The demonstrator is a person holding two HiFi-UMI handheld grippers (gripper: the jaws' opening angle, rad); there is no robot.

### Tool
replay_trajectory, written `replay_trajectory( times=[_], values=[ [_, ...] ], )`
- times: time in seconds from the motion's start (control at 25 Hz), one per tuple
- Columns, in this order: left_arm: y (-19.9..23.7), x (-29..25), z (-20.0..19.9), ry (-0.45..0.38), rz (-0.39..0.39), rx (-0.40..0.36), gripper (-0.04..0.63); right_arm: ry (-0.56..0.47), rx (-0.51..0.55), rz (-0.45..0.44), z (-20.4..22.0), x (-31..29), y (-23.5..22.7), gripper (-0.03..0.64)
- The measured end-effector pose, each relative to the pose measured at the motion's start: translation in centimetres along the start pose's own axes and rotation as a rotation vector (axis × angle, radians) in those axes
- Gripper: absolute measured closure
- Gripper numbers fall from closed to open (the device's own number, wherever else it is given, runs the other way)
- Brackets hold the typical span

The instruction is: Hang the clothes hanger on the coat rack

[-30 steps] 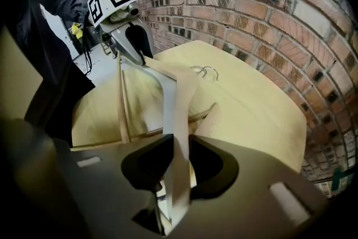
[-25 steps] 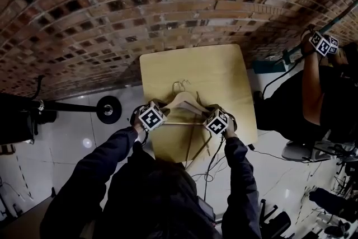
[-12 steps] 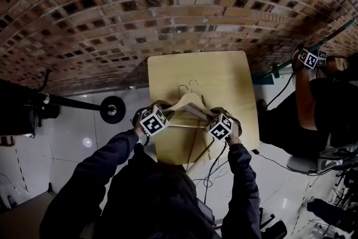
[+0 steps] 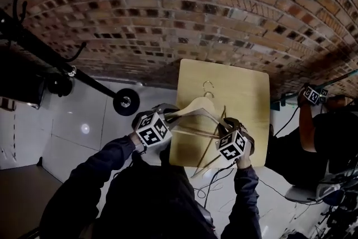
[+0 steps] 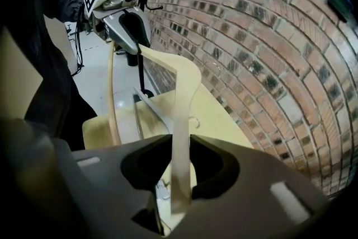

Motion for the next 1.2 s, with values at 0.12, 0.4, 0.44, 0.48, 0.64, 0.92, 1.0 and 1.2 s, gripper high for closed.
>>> replay_trajectory(
  times=[0.12,0.4,0.44,0.48,0.64,0.92,1.0,1.2],
  values=[
    [0.1,3.2,3.8,-0.010,-0.025,0.037,0.502,-0.010,0.044,0.005,-3.6,1.2,2.9,0.514],
    [-0.2,14.4,16.3,-0.048,-0.164,0.173,0.502,-0.079,0.225,0.023,-15.9,5.5,12.6,0.514],
    [-0.5,16.1,18.2,-0.054,-0.185,0.190,0.502,-0.086,0.250,0.025,-17.6,6.3,14.3,0.514],
    [-0.7,17.9,20.1,-0.060,-0.205,0.205,0.502,-0.095,0.276,0.028,-19.3,7.1,16.0,0.513],
    [-1.3,24.5,27.0,-0.080,-0.277,0.254,0.502,-0.140,0.363,0.056,-25.8,10.4,22.2,0.514],
    [-2.7,33.4,35.8,-0.105,-0.399,0.317,0.502,-0.184,0.478,0.077,-34.2,14.9,30.6,0.514],
    [-2.3,35.7,37.9,-0.116,-0.440,0.345,0.502,-0.206,0.524,0.086,-37.1,16.1,31.9,0.514],
    [-0.4,39.7,42.4,-0.128,-0.495,0.379,0.503,-0.241,0.579,0.102,-43.1,17.7,34.9,0.513]
  ],
)
Point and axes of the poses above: the fingertips, and each gripper's own axes: x backward along the fingers, y to its left, z out of its underside, the point moved 1 cm from there along x, backward along the fingers, and after that the axes turned 14 degrees about y, right-handed, at the moved point
